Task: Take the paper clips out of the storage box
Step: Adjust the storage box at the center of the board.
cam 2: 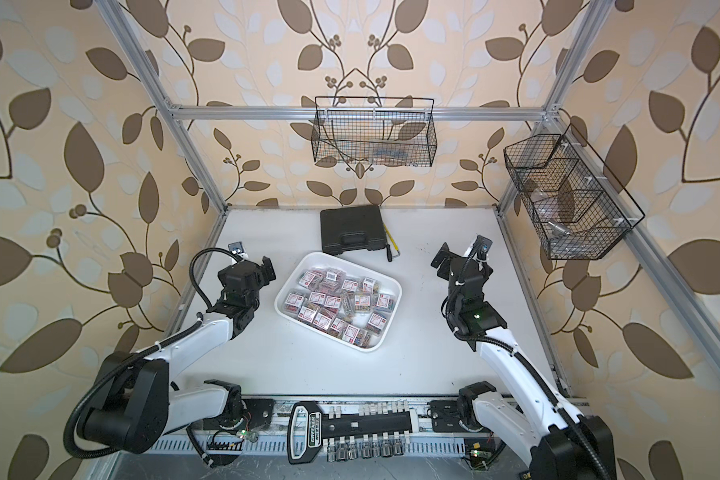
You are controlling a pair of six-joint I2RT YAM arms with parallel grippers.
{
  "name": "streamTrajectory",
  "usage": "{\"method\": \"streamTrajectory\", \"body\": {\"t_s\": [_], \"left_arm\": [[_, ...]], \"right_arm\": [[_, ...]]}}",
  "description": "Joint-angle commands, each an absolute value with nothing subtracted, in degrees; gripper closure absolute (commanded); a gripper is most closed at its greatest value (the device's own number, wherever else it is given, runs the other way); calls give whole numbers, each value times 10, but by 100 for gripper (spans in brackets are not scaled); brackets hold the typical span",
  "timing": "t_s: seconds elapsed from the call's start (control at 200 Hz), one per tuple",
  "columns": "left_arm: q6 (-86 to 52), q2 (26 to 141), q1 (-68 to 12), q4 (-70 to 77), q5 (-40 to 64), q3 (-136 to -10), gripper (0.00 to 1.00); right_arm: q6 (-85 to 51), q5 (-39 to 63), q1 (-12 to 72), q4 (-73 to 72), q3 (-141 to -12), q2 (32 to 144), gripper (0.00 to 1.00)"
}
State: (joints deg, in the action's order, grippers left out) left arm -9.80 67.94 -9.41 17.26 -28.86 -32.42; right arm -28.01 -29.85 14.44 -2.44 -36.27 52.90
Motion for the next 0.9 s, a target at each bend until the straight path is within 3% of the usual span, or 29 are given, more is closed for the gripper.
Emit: {"method": "streamTrajectory", "body": {"t_s": [0.0, 0.14, 0.275, 0.32, 0.41, 0.5, 0.57, 0.625, 0.68, 0.895], "left_arm": [[-170, 625, -99, -36, -235, -388, 1], [-241, 532, -100, -67, -229, -343, 1], [-231, 457, -100, 21, -120, -254, 1], [-245, 456, -99, 58, -135, -223, 1], [-322, 479, -98, 32, -221, -212, 1], [-313, 525, -97, 30, -197, -230, 2], [-299, 558, -97, 15, -172, -256, 11], [-299, 580, -97, 23, -172, -262, 15], [-302, 594, -97, 33, -172, -260, 15], [-297, 565, -98, 54, -159, -233, 11]], "right_arm": [[-358, -195, 142, 75, -328, 475, 0], [-412, -194, 195, 156, -339, 449, 0], [-465, -267, 346, 142, -301, 445, 0], [-494, -309, 400, 139, -292, 455, 0], [-545, -354, 481, 112, -282, 492, 11], [-573, -382, 530, 93, -291, 546, 15], [-581, -397, 542, 85, -298, 578, 16], [-583, -388, 536, 73, -300, 600, 23], [-589, -373, 525, 62, -296, 613, 31], [-554, -329, 509, 3, -284, 654, 30]]}}
